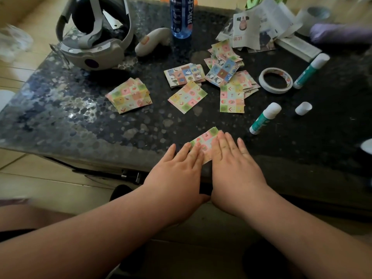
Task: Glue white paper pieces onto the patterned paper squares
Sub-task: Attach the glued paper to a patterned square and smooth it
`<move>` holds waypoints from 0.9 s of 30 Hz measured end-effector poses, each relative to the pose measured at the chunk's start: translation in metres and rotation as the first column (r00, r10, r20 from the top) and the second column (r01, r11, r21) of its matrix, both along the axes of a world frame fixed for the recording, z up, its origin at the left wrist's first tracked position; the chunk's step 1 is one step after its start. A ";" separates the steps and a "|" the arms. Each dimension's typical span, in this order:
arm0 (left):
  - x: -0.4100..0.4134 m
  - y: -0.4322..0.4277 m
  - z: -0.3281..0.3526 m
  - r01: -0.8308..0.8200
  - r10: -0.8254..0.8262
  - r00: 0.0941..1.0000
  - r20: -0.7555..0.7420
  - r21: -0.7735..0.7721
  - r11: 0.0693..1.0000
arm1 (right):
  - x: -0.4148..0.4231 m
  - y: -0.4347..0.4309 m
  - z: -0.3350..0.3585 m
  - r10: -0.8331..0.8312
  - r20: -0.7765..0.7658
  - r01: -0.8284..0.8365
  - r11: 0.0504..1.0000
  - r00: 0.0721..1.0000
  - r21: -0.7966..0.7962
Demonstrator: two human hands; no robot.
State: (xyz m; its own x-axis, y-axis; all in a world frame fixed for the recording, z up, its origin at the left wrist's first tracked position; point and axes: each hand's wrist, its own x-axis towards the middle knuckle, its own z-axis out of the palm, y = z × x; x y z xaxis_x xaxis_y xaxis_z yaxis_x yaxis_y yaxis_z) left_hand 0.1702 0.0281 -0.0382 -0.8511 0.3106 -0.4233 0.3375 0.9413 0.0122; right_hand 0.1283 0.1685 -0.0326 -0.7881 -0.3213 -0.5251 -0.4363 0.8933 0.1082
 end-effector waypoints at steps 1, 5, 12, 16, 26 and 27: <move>0.001 0.001 -0.001 0.007 -0.007 1.000 -0.008 -0.015 1.000 | 0.000 0.000 0.001 -0.010 -0.001 0.010 1.000 1.000 0.003; 0.005 0.004 -0.010 0.044 -0.044 0.997 -0.063 -0.012 0.999 | 0.000 0.000 0.007 -0.013 -0.017 0.013 1.000 1.000 0.010; -0.004 0.010 -0.014 0.047 -0.039 0.995 -0.096 0.086 0.995 | 0.011 0.010 0.017 0.066 0.021 -0.064 0.995 0.998 -0.079; -0.018 0.012 -0.011 -0.012 0.032 0.987 -0.156 0.129 0.992 | 0.005 0.015 0.019 0.059 0.054 -0.050 0.988 0.997 -0.146; -0.050 0.015 -0.020 -0.071 0.083 0.988 -0.133 0.098 0.993 | -0.023 0.014 0.015 0.105 -0.012 -0.106 0.988 0.994 -0.113; -0.051 0.014 -0.020 -0.072 0.086 0.988 -0.129 0.103 0.992 | -0.024 0.015 0.014 0.111 -0.023 -0.113 0.988 0.994 -0.102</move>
State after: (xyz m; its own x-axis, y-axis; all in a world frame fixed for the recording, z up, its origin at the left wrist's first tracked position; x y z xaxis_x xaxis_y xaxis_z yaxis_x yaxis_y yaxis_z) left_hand 0.1194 0.0423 -0.0583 -0.9212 0.2747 -0.2756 0.2670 0.9615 0.0658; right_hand 0.1047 0.1830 -0.0187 -0.7525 -0.4601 -0.4712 -0.5333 0.8455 0.0261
